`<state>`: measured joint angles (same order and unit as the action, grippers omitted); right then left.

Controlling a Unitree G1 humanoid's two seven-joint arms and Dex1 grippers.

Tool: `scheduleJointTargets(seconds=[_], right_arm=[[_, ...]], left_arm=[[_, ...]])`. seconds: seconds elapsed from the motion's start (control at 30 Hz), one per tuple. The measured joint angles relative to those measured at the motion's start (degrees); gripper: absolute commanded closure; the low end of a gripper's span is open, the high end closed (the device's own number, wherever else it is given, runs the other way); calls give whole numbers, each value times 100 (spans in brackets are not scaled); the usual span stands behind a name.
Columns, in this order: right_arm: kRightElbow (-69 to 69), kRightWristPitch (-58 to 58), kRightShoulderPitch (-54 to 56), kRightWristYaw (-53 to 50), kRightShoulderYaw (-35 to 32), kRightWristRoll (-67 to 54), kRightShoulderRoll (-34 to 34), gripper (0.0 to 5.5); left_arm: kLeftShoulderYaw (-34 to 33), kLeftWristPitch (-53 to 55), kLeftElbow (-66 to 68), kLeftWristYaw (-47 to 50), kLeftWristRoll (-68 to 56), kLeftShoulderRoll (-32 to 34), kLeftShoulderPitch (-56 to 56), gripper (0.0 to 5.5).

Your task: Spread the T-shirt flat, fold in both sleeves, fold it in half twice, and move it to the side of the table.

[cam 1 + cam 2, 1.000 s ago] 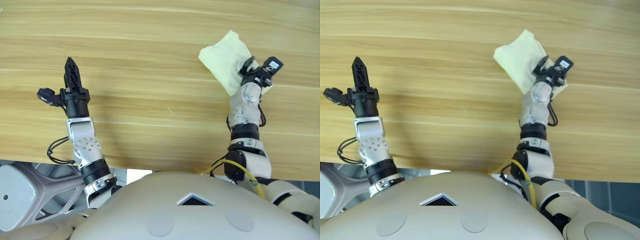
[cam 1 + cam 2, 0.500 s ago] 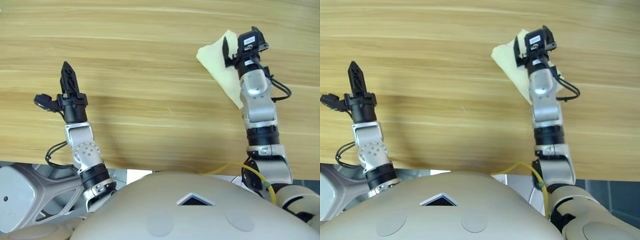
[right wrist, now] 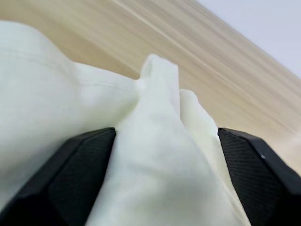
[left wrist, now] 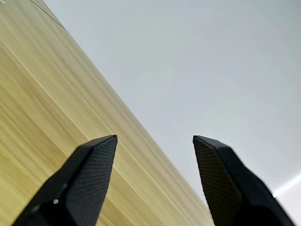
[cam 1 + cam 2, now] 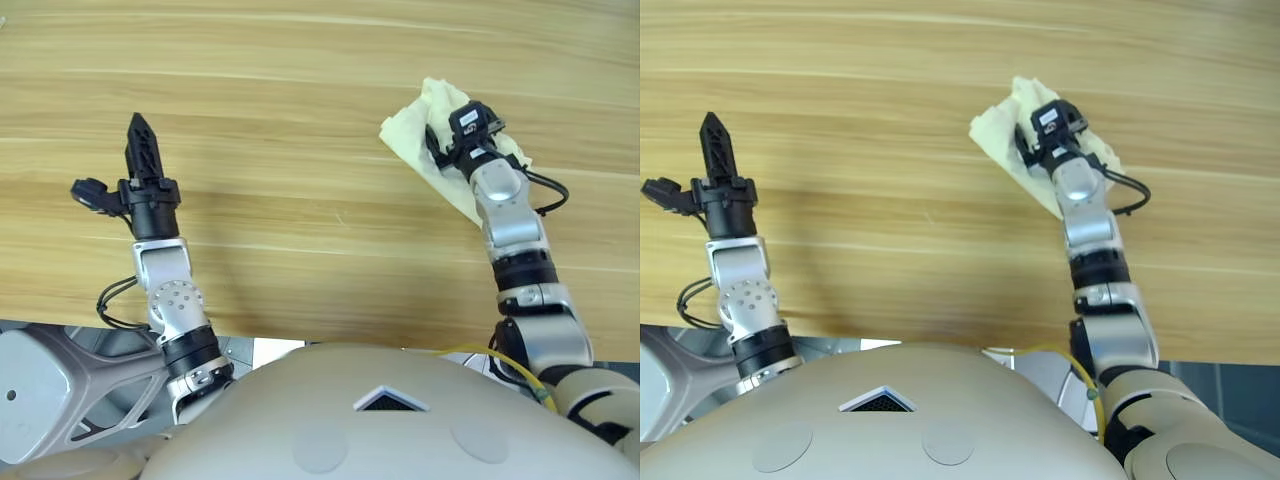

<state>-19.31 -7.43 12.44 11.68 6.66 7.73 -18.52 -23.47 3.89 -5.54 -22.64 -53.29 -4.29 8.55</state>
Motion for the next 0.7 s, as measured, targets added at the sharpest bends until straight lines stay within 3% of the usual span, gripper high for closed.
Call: scheduleJointTargets(seconds=[0.1,0.37,0.57,0.7], right_arm=[[189,-363,-66,7,-149,-206,142,146],[-2710,-231,1578,-1744,-2476,-1579,276,146],[-3626,257,2065,-2376,-3289,-2043,190,146],[-3768,393,2109,-2434,-3378,-2141,133,146]], left_arm=[[3,-6,-47,66,-20,2,28,251],[-223,-108,-263,59,-327,17,312,251],[-276,-116,-262,-6,-341,20,397,251],[-298,-118,-262,-17,-402,22,436,251]])
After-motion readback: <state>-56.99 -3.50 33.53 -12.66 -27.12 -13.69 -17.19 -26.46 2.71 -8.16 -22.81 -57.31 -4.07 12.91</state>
